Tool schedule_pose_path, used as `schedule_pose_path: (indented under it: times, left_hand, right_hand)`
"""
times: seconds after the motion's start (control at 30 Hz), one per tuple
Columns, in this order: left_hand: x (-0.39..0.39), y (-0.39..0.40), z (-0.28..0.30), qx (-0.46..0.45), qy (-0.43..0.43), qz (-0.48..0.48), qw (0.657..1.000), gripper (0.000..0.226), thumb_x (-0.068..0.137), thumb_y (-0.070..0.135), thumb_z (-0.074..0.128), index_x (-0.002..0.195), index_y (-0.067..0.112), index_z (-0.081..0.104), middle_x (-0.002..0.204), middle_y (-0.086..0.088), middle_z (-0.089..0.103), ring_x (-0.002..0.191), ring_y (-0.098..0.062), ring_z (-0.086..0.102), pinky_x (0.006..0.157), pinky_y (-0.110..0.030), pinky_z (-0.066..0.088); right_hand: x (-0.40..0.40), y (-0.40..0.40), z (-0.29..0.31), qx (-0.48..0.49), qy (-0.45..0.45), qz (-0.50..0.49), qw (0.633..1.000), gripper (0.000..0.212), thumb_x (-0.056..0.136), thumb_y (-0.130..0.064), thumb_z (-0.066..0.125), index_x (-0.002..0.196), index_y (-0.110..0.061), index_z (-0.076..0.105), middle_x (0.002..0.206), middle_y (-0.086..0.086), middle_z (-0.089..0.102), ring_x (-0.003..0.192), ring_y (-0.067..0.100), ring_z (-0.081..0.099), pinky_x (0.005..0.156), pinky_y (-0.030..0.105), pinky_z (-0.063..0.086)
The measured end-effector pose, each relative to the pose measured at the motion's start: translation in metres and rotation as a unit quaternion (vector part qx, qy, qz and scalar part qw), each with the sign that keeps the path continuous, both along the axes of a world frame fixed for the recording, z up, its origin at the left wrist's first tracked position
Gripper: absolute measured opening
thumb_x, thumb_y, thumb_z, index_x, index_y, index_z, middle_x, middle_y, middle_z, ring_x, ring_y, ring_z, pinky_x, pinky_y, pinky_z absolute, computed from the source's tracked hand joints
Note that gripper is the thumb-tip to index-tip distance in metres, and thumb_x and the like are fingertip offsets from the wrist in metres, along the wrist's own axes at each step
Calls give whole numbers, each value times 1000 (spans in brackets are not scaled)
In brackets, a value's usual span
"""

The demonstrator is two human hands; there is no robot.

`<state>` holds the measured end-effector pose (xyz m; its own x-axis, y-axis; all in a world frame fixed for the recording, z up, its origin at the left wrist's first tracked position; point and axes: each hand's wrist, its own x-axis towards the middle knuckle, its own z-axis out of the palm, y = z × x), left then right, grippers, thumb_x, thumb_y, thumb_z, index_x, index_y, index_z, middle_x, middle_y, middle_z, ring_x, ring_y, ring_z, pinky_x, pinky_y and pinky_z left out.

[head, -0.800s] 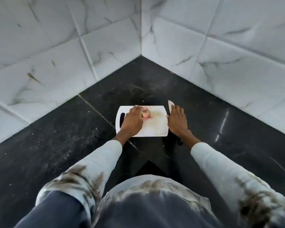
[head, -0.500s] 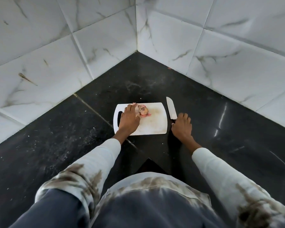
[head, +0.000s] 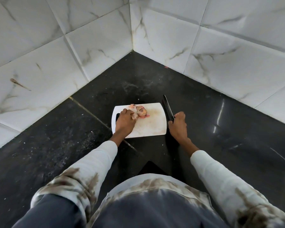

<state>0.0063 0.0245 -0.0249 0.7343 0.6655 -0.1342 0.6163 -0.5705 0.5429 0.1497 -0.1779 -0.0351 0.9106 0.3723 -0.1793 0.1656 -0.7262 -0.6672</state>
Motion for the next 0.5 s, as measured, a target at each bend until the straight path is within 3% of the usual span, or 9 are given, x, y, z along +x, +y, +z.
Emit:
schedule_pose_path:
  times: [0.17, 0.23, 0.33, 0.43, 0.5]
  left_hand:
    - [-5, -8, -2, 0, -44, -1, 999, 41, 99, 33, 70, 130, 8, 60, 137, -6, 56, 119, -27, 60, 93, -44, 55]
    - [-8, -15, -4, 21, -68, -18, 997, 40, 97, 33, 73, 125, 9, 57, 130, -5, 58, 116, -25, 60, 90, -43, 55]
    - [-4, -27, -5, 19, -71, -51, 996, 41, 94, 33, 75, 123, 15, 54, 126, -3, 61, 116, -24, 61, 94, -42, 55]
    - [5, -38, -5, -8, -64, -75, 995, 50, 94, 30, 76, 136, 19, 52, 134, 0, 65, 119, -22, 64, 101, -39, 56]
    - [11, -42, -5, -17, -77, -99, 992, 39, 95, 28, 75, 129, 20, 57, 131, 4, 68, 113, -19, 66, 97, -38, 57]
  right_hand:
    - [-6, 12, 1, 52, 29, -14, 998, 24, 99, -12, 61, 110, -15, 40, 107, 8, 56, 89, 26, 62, 76, 48, 57]
    - [-7, 19, 1, 68, 58, -8, 996, 25, 101, -15, 63, 111, -16, 40, 108, 7, 58, 90, 21, 64, 74, 38, 58]
    - [-9, 26, -1, 69, 82, 12, 994, 25, 102, -15, 64, 114, -17, 41, 107, 6, 59, 85, 16, 62, 65, 24, 49]
    - [-12, 28, -4, 66, 95, 35, 993, 25, 102, -11, 62, 113, -16, 41, 105, 8, 59, 83, 17, 60, 64, 24, 44]
    - [-14, 27, -5, 72, 104, 33, 991, 25, 101, -10, 62, 111, -17, 40, 102, 8, 58, 79, 15, 56, 62, 24, 42]
